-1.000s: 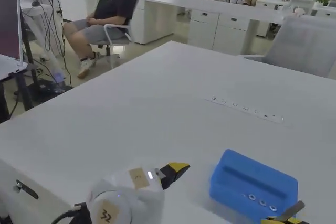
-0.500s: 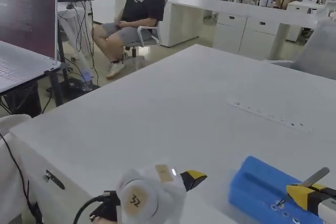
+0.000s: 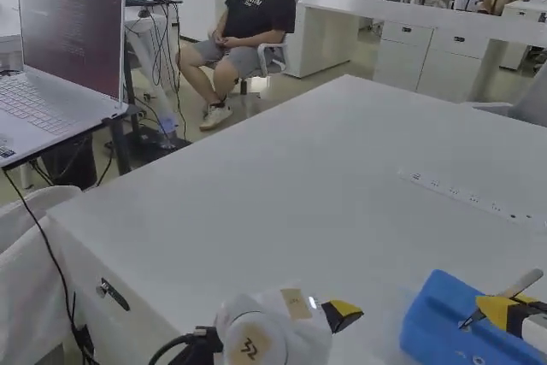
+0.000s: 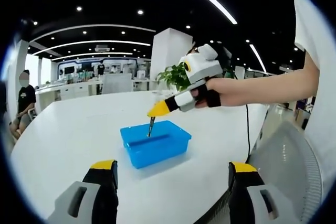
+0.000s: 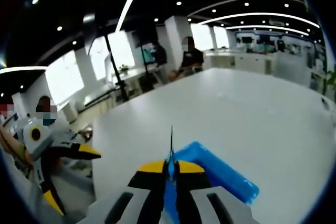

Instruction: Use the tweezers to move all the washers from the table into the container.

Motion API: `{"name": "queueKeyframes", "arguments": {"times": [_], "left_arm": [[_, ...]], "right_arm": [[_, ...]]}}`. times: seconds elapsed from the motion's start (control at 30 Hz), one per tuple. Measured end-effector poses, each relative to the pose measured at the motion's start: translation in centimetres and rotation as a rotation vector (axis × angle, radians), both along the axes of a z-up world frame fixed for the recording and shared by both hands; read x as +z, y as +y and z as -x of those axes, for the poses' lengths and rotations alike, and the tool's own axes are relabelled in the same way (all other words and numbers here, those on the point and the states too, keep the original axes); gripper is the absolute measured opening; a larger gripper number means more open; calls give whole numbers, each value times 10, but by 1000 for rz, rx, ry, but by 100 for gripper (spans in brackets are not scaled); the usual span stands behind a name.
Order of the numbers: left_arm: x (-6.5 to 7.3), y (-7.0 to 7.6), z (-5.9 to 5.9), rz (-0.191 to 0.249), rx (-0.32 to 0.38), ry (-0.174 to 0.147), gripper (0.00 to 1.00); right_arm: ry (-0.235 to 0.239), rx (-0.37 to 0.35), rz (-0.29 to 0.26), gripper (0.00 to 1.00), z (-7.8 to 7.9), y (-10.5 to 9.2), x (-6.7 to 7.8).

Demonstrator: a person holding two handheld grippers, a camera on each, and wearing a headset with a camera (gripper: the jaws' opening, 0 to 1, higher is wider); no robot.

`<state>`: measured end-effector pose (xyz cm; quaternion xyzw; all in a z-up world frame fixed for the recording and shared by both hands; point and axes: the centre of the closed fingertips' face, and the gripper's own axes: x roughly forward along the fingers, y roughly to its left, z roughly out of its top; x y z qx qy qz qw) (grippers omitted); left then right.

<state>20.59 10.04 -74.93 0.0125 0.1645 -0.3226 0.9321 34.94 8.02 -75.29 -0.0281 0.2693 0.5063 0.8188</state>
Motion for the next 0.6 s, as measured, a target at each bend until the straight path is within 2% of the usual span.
{"name": "queueKeyframes", "arguments": {"times": [0.07, 0.17, 0.27, 0.43, 0.6], "left_arm": [[1, 2, -1, 3, 4, -10, 89], [1, 3, -1, 10, 4, -7, 89], [5, 2, -2, 35, 2, -21, 90], [2, 3, -2, 27, 1, -18, 89], [5, 0, -1, 45, -11, -23, 89]], "right_arm": [[7, -2, 5, 3, -3, 3, -3], [10, 2, 23, 3, -6, 6, -10], [19, 9, 44, 3, -9, 9, -21], [31, 20, 83, 3, -14, 10, -39], [32, 28, 103, 3, -20, 11, -47]]}}
